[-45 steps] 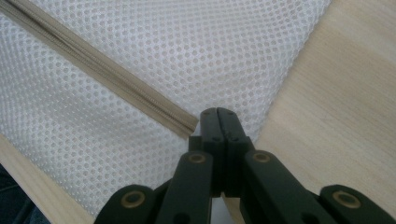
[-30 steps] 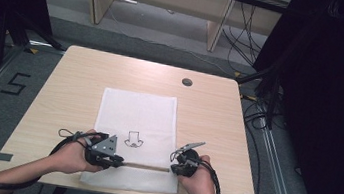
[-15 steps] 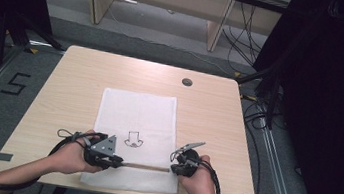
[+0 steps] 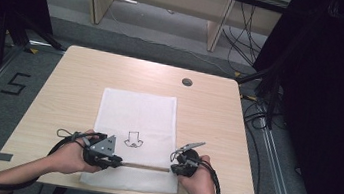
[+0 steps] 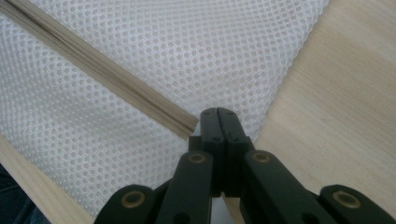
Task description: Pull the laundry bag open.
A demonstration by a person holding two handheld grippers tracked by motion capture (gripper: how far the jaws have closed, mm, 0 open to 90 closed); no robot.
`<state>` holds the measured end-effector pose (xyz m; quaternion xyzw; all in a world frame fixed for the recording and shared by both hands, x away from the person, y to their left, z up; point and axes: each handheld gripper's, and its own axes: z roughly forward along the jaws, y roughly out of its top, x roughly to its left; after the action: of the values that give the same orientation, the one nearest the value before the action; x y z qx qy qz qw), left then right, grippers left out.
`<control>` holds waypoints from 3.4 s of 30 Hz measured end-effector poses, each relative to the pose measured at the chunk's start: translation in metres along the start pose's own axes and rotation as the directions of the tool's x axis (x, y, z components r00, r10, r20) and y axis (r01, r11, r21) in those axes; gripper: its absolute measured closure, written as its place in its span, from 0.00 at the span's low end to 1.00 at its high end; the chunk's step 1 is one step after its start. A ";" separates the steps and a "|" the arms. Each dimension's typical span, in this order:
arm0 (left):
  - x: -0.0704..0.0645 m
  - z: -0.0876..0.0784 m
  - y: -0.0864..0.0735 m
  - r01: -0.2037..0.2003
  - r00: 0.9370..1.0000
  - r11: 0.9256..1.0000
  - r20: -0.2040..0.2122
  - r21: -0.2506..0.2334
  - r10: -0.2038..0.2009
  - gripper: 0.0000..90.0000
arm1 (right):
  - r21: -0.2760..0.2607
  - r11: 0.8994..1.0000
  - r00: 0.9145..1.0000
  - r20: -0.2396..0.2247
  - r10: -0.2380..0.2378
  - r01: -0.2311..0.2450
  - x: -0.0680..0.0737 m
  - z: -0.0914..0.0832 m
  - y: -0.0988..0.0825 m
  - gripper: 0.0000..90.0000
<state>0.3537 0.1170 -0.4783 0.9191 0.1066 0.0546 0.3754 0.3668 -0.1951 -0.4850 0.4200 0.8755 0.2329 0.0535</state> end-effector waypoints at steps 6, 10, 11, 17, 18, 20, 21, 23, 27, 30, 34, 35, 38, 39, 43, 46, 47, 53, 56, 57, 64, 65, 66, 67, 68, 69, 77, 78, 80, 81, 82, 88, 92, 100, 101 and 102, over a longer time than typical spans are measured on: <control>0.000 -0.001 -0.002 0.002 1.000 1.000 -0.002 -0.005 -0.002 0.91 | 0.000 1.000 1.000 0.000 0.000 0.000 0.000 0.000 0.000 1.00; 0.000 -0.001 -0.002 0.002 1.000 1.000 -0.003 -0.006 -0.002 0.90 | 0.000 1.000 1.000 0.000 0.001 -0.001 0.000 0.000 0.000 1.00; 0.000 -0.001 -0.002 0.002 1.000 1.000 0.000 -0.005 -0.002 0.90 | -0.001 1.000 1.000 0.000 0.000 0.000 0.000 0.000 0.000 1.00; 0.000 -0.002 -0.004 0.007 1.000 1.000 -0.002 -0.004 -0.007 0.91 | 0.000 1.000 1.000 0.001 -0.001 0.001 0.000 0.000 0.000 1.00; 0.000 -0.002 -0.004 0.007 1.000 1.000 -0.005 -0.007 -0.007 0.91 | -0.001 1.000 1.000 0.001 -0.001 0.001 0.000 0.000 0.000 1.00; 0.000 -0.002 -0.004 0.000 1.000 1.000 -0.004 0.002 0.000 0.90 | 0.000 1.000 1.000 0.001 -0.001 0.001 0.000 0.000 0.000 1.00; 0.000 -0.002 -0.004 0.000 1.000 1.000 -0.003 0.002 0.000 0.91 | 0.000 1.000 1.000 0.000 -0.001 0.001 0.000 0.000 0.000 1.00; 0.000 -0.002 -0.004 0.007 1.000 1.000 -0.004 -0.006 -0.007 0.91 | 0.000 1.000 1.000 0.001 -0.002 0.002 0.000 0.000 0.000 1.00; 0.000 -0.003 -0.005 0.008 1.000 1.000 -0.007 0.000 -0.008 0.90 | 0.001 1.000 1.000 0.000 0.000 0.000 0.000 0.000 0.000 1.00; 0.001 -0.004 -0.005 0.005 1.000 1.000 -0.003 0.003 -0.005 0.91 | 0.001 1.000 1.000 -0.001 0.000 0.000 0.000 0.000 0.000 1.00; 0.001 -0.004 -0.005 0.008 1.000 1.000 -0.002 -0.001 -0.008 0.91 | 0.001 1.000 1.000 0.000 0.001 -0.001 0.000 0.000 0.000 1.00; 0.001 -0.004 -0.005 0.011 1.000 1.000 -0.001 -0.004 -0.011 0.90 | 0.000 1.000 1.000 0.000 0.001 -0.001 0.000 0.000 0.000 1.00; 0.001 -0.005 -0.007 0.014 1.000 1.000 -0.006 -0.005 -0.014 0.91 | 0.000 1.000 1.000 0.000 0.001 -0.001 0.000 0.000 0.000 1.00; 0.002 -0.006 -0.007 0.003 1.000 1.000 -0.009 0.003 -0.003 0.91 | 0.001 1.000 1.000 0.000 0.000 0.000 0.000 0.000 0.000 1.00; 0.002 -0.007 -0.008 0.009 1.000 1.000 -0.008 0.003 -0.009 0.91 | 0.001 1.000 1.000 0.000 -0.001 0.001 0.000 0.000 0.000 1.00; 0.002 -0.007 -0.009 0.014 1.000 1.000 -0.010 -0.003 -0.014 0.91 | 0.000 1.000 1.000 0.001 -0.001 0.001 0.000 0.000 0.000 1.00; 0.002 -0.007 -0.009 0.010 1.000 1.000 -0.009 0.000 -0.010 0.91 | 0.000 1.000 1.000 0.001 -0.001 0.001 0.000 0.000 0.000 1.00; 0.002 -0.008 -0.010 0.024 1.000 1.000 -0.006 -0.009 -0.024 0.91 | -0.001 1.000 1.000 0.000 0.000 0.000 0.000 0.000 0.000 1.00; 0.002 -0.009 -0.012 0.023 1.000 1.000 -0.010 -0.005 -0.023 0.91 | 0.000 1.000 1.000 0.000 -0.001 0.001 0.000 0.000 0.000 1.00; 0.002 -0.009 -0.012 0.029 1.000 1.000 0.002 -0.010 -0.029 0.91 | 0.000 1.000 1.000 0.000 -0.001 0.001 0.000 0.000 0.000 1.00; 0.002 -0.009 -0.012 0.018 1.000 1.000 -0.013 -0.002 -0.018 0.91 | 0.000 1.000 1.000 0.001 0.000 0.000 0.000 0.000 0.000 1.00; 0.003 -0.010 -0.013 0.012 1.000 1.000 -0.012 0.000 -0.012 0.91 | 0.000 1.000 1.000 0.001 -0.001 0.001 0.000 0.000 0.000 1.00; 0.002 -0.010 -0.013 0.018 1.000 1.000 -0.016 0.003 -0.018 0.91 | -0.001 1.000 1.000 0.000 0.000 0.000 0.000 0.000 0.000 1.00; 0.003 -0.010 -0.014 0.023 1.000 1.000 -0.008 -0.007 -0.023 0.91 | 0.000 1.000 1.000 0.001 -0.001 0.001 0.000 0.000 0.000 1.00; 0.002 -0.011 -0.014 0.031 0.999 0.999 -0.009 -0.010 -0.031 0.91 | -0.001 1.000 1.000 0.000 0.000 0.000 0.000 0.000 0.000 1.00; 0.002 -0.011 -0.014 0.027 1.000 1.000 -0.011 -0.011 -0.027 0.91 | 0.000 1.000 1.000 0.000 -0.001 0.001 0.000 0.000 0.000 1.00; 0.003 -0.012 -0.015 0.020 1.000 1.000 -0.014 0.003 -0.020 0.91 | 0.000 1.000 1.000 0.001 0.000 0.000 0.000 0.000 0.000 1.00; 0.003 -0.013 -0.017 0.031 0.999 0.999 -0.020 -0.006 -0.031 0.90 | -0.001 1.000 1.000 0.000 -0.002 0.002 0.000 0.000 0.000 1.00; 0.004 -0.014 -0.018 0.031 0.999 1.000 -0.018 -0.001 -0.031 0.91 | 0.000 1.000 1.000 0.000 0.001 -0.001 0.000 0.000 0.000 1.00; 0.003 -0.014 -0.018 0.031 0.999 1.000 -0.017 -0.002 -0.031 0.90 | 0.001 1.000 1.000 0.000 0.000 0.000 0.000 0.000 0.000 1.00; 0.003 -0.014 -0.018 0.035 0.999 0.999 -0.016 -0.006 -0.036 0.91 | 0.001 1.000 1.000 -0.001 0.000 0.000 0.000 0.000 0.000 1.00; 0.003 -0.014 -0.019 0.030 0.999 1.000 -0.016 -0.007 -0.030 0.91 | 0.001 1.000 1.000 0.001 0.001 -0.001 0.000 0.000 0.000 1.00; 0.004 -0.016 -0.020 0.038 0.999 0.999 -0.015 -0.003 -0.039 0.90 | 0.014 1.000 1.000 0.000 0.021 -0.021 0.001 -0.001 0.000 1.00; 0.004 -0.017 -0.021 0.043 0.999 0.999 -0.017 -0.008 -0.043 0.90 | -0.002 1.000 1.000 -0.002 -0.008 0.008 -0.001 0.000 0.000 1.00; 0.004 -0.018 -0.022 0.046 0.999 0.999 -0.019 -0.007 -0.046 0.91 | -0.002 1.000 1.000 -0.002 -0.007 0.007 -0.001 0.000 0.000 1.00; 0.004 -0.018 -0.022 0.043 0.999 0.999 -0.018 -0.005 -0.043 0.90 | 0.001 1.000 1.000 0.000 0.002 -0.002 0.000 0.000 0.000 1.00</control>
<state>0.3511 0.1458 -0.4807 0.9151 0.1298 0.0552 0.3778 0.3667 -0.1955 -0.4850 0.4209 0.8752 0.2327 0.0530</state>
